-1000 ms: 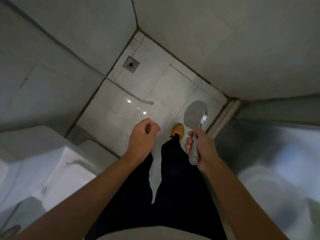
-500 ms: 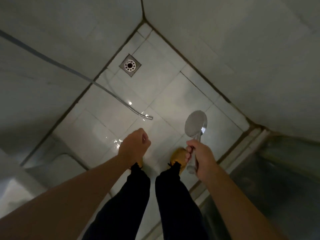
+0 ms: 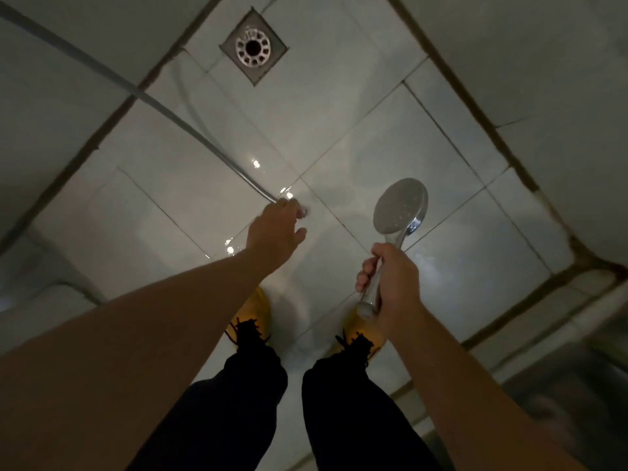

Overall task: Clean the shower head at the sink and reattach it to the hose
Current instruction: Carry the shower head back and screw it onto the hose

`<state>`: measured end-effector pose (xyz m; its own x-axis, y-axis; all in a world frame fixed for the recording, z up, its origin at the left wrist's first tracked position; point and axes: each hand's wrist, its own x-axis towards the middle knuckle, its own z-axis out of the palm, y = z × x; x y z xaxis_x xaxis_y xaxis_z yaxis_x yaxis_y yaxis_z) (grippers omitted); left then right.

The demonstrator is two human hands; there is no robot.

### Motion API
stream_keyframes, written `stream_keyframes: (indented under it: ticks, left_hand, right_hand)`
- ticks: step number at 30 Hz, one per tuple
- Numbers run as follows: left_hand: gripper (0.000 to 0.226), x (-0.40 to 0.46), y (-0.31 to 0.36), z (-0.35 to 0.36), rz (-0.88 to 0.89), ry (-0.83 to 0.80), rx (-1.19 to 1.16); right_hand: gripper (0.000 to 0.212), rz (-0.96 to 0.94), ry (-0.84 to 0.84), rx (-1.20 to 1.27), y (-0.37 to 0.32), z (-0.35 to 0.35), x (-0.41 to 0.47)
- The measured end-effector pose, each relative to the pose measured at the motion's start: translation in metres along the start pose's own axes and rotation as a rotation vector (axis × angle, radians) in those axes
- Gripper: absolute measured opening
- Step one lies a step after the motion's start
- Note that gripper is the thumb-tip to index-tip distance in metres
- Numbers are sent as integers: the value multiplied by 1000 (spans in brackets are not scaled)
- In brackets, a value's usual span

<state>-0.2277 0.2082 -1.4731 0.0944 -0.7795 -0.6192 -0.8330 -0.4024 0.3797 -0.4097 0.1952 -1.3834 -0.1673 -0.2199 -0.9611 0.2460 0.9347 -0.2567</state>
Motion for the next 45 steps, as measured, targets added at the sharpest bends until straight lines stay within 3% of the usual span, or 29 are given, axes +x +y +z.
stream_keyframes:
  ticks: [6,12,22,28,33,45]
  left_hand:
    - [26,57,-24,52,52,32,163]
    - [35,67,-40,91,14,103,133]
    - [33,70,-67,82,217,268,344]
    - [18,10,-35,40,202,215,-131]
    - [27,-64,10,-21,147,82,-367]
    - [17,-219,136,-227,49,233,-764]
  right_hand:
    - [7,-48,-41,12,4,8,56]
    - [7,-56,-83,14,2,4,79]
    - [9,-43,-104,-3,5,-2,70]
    - [11,-1,-90,83,-7,5,24]
    - [12,-7,-116,146,-35,11,-38]
    - [21,-109,-245,297,-137,21,-259]
